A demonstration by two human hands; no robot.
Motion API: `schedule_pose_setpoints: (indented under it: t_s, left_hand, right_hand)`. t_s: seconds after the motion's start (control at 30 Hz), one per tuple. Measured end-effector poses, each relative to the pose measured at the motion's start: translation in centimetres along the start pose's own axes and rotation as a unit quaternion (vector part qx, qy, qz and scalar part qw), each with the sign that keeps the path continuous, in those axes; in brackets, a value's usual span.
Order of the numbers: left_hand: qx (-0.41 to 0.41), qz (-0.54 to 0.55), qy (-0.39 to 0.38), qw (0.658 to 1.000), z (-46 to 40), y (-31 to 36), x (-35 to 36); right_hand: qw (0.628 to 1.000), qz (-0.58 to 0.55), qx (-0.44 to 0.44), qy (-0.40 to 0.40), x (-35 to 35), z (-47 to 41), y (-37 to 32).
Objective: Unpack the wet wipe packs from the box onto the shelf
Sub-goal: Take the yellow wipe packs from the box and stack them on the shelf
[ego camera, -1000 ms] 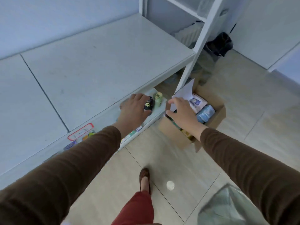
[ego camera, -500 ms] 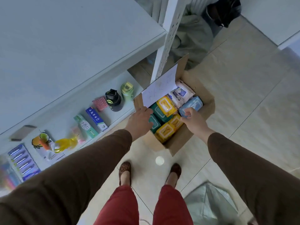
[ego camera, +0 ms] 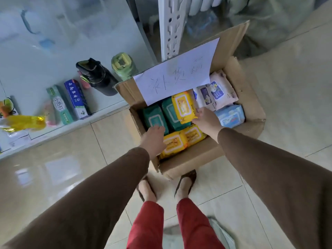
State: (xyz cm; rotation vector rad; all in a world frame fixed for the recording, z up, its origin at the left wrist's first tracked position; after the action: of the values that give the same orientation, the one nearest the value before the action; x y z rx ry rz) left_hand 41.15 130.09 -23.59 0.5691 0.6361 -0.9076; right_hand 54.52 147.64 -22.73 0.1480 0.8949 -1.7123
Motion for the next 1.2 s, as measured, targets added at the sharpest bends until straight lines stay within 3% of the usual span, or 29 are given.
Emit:
schedule_pose_setpoints:
  t_s: [0.13,0.3,0.5,0.67,0.9,1.2]
  left_hand:
    - [-0.024,-0.028,-0.027,0.999,-3.9,0.8,4.2]
    - [-0.025,-0.053,-0.027,0.998,-7.1,1.6,8.9]
    - [-0.059,-0.065,0.008,0.996,-7.8,2.2,11.6]
    - [-0.084,-0.108,0.003,0.991,-7.9,3.1,12.0]
    - [-0.089,0.009,-0.007,0.996,-5.8,2.4,10.8]
    - [-0.127,0.210,0.034,0.969,5.0,0.0,2.2]
  right_hand:
    - [1.000,0.000,-0.012,0.000,2.4,-4.2,1.4]
    - [0.997,-0.031,0.018,0.070,5.6,-7.6,3.4]
    - [0.988,0.062,0.012,0.140,8.6,-9.3,3.9]
    - [0.984,-0.029,0.057,0.167,9.2,-9.6,3.5]
    - [0.968,-0.212,0.046,0.125,7.5,-9.0,3.1]
    - [0.972,-0.228,0.005,0.051,2.9,2.4,0.2]
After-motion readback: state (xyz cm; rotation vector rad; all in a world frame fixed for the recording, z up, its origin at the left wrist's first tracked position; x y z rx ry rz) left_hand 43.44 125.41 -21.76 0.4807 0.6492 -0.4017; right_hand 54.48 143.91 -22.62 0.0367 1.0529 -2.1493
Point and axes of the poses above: each hand's wrist, its own z-axis away from the middle knuckle, its own x-axis out of the palm, y = z × x, the point moved 1 cm from there along -z, towards the middle knuckle, and after that the axes turned 9 degrees about -z, right-handed, at the moved point
